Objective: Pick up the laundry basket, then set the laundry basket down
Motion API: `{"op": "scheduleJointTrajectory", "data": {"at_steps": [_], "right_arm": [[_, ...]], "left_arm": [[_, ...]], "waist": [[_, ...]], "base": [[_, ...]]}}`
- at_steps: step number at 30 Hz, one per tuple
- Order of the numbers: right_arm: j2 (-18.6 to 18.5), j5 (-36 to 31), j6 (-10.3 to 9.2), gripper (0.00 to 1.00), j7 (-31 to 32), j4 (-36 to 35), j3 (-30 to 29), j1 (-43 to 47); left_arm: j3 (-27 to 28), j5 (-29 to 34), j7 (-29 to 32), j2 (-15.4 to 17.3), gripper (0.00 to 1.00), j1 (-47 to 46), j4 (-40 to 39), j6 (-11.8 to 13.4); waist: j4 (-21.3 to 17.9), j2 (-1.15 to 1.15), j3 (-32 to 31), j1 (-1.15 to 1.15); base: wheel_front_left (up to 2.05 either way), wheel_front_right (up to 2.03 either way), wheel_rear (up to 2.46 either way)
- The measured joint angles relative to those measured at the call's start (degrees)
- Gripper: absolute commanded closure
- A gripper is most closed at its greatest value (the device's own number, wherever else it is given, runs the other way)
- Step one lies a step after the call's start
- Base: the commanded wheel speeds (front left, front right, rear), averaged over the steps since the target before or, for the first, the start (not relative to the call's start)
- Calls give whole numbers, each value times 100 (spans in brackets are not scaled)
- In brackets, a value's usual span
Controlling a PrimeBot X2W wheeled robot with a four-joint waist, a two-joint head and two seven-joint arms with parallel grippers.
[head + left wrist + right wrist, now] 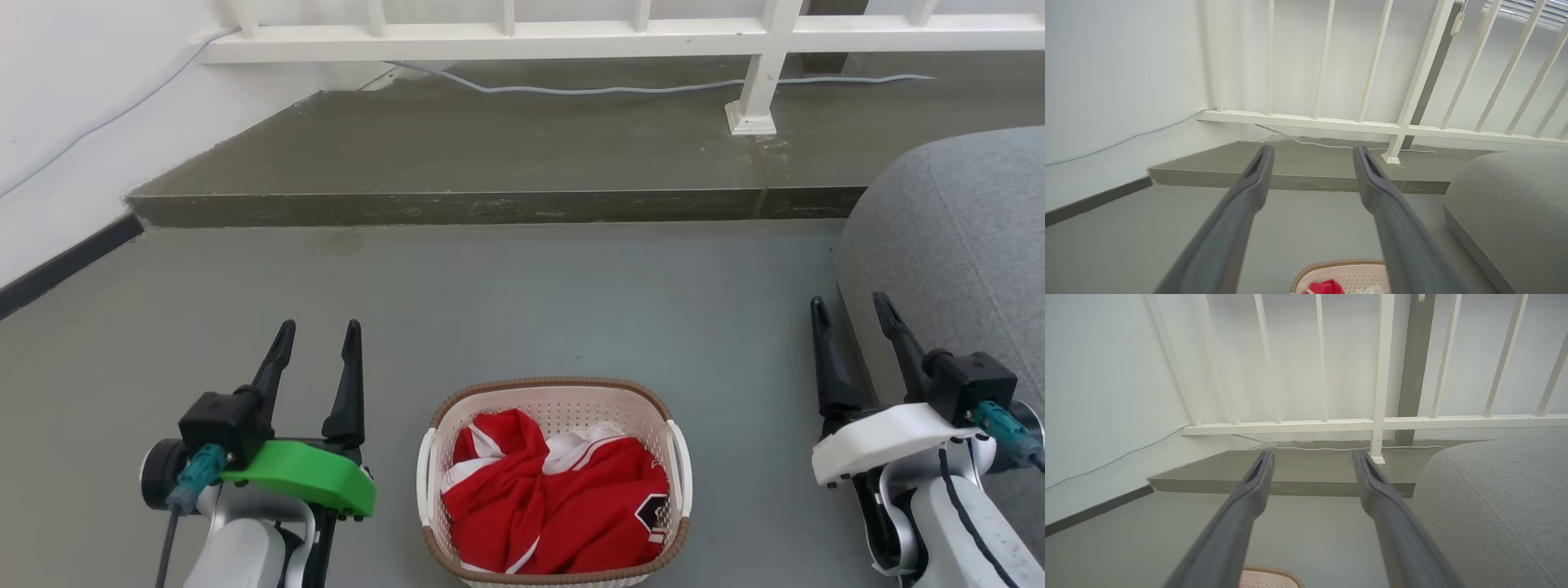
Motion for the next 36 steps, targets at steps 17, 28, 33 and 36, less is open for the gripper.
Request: {"op": "scheduleJointTrajectory", "data": {"at_steps": [17,28,33,36], "right_arm": [[59,-256,-30,0,-97,177,-71,16],[56,-260,-22,0,-97,215,-85,15],[56,-260,29,0,-97,212,-108,8],[55,-259,31,0,-97,213,-111,4]], "left_arm": [[-12,231,-32,5,0,-2,200,47],[-19,233,-33,19,0,-10,274,47],[-23,240,-34,18,0,-18,256,47],[-36,276,-35,18,0,-29,226,47]], "waist": [[8,0,9,0],[3,0,71,0],[5,0,169,0],[5,0,260,0]], "base": [[0,0,0],[0,0,0],[0,0,0],[0,0,0]]}}
